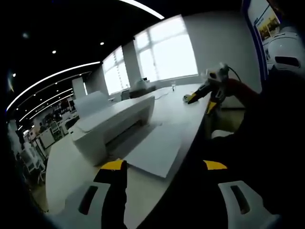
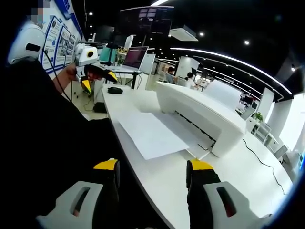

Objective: Remove the paper from the printer output slot and place it on top of the printer

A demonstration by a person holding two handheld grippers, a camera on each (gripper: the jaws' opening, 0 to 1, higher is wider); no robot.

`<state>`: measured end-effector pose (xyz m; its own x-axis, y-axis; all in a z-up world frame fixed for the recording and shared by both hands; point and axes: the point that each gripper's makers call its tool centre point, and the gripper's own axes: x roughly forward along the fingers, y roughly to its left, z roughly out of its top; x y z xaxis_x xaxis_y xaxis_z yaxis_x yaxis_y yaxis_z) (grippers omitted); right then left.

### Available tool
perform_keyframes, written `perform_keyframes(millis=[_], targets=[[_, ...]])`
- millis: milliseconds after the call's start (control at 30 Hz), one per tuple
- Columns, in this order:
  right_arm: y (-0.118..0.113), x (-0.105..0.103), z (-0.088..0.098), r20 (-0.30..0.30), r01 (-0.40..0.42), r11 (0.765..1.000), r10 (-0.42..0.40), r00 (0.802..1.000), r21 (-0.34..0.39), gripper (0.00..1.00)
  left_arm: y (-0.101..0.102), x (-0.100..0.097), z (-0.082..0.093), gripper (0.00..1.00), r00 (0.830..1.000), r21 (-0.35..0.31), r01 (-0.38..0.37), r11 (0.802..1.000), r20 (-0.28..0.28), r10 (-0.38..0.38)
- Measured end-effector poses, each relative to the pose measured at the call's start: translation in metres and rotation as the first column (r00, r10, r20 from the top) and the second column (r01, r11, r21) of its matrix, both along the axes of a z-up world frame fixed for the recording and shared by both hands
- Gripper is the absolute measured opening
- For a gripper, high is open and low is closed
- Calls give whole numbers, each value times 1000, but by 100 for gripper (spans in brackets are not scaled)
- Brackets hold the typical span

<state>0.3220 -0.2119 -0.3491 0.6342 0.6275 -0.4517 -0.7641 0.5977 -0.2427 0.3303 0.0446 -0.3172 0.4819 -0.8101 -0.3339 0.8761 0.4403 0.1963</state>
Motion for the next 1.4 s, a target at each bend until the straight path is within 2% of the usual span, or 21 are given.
perform_keyframes(millis=[433,1400], targets=[[0,1,5,9,2,1000,-2,1000,-12,52,-4,2,6,66,1000,0,7,1000,8,-7],[-7,0,2,13,15,1000,-15,1000,-16,53,-29,-9,10,66,998,40,63,997,18,-64]])
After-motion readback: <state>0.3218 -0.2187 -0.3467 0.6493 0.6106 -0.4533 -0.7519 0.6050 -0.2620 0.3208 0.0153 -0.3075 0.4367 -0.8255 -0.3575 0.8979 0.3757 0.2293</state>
